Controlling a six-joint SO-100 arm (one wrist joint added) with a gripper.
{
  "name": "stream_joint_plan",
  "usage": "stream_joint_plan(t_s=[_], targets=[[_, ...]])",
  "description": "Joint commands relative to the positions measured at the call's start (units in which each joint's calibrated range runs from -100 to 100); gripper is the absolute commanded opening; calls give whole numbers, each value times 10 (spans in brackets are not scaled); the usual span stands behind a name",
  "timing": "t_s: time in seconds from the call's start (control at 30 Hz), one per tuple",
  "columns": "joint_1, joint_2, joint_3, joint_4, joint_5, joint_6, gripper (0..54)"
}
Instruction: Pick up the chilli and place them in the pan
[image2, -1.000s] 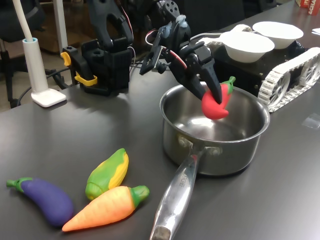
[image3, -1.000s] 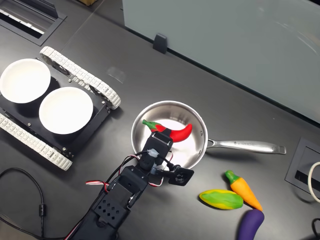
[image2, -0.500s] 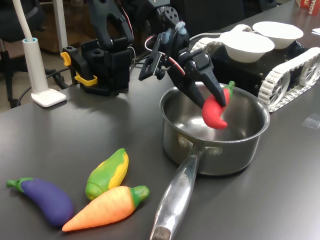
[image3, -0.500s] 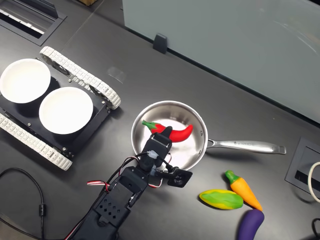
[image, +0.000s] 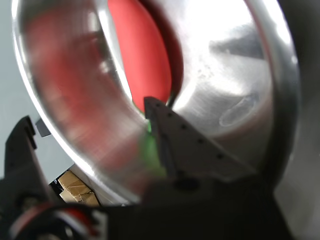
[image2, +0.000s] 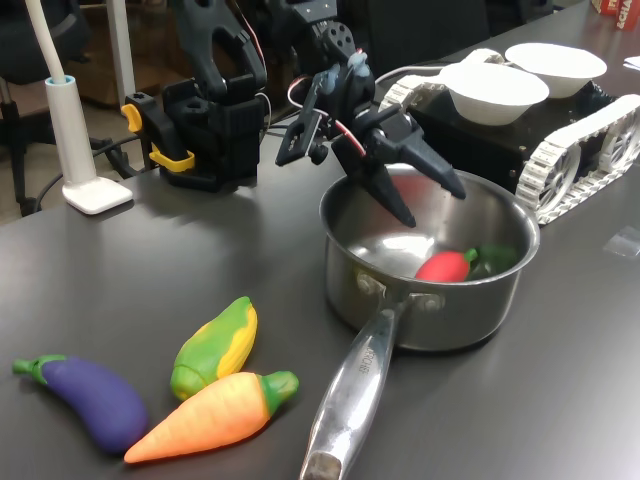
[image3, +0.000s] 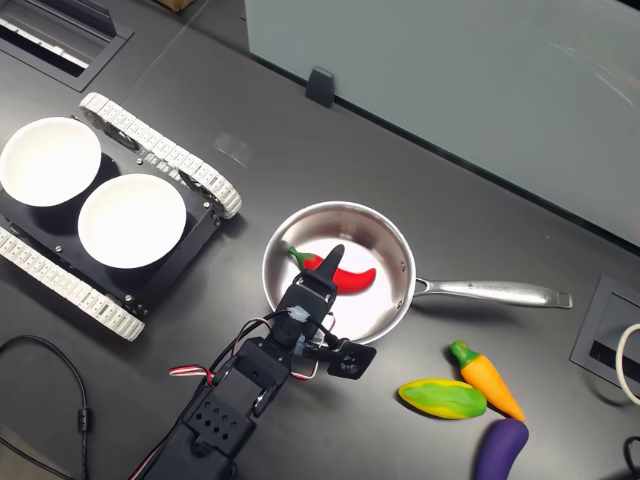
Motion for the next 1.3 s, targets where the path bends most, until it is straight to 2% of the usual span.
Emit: stream_joint_plan(t_s=[0.0, 0.27, 0.43, 0.57, 0.83, 0.87, 1.1, 1.27], targets=[[-8, -46, -14, -28, -4, 3, 387], [5, -60, -34, -36, -3, 3, 389], [15, -65, -54, -23, -6, 3, 406], [21, -81, -54, -22, -5, 3, 385], [15, -142, -27, -30, -8, 3, 214], [13, -149, -24, -29, -7, 3, 181], [5, -195, -29, -3, 8, 3, 27], [-1, -243, -25, 14, 10, 3, 1]])
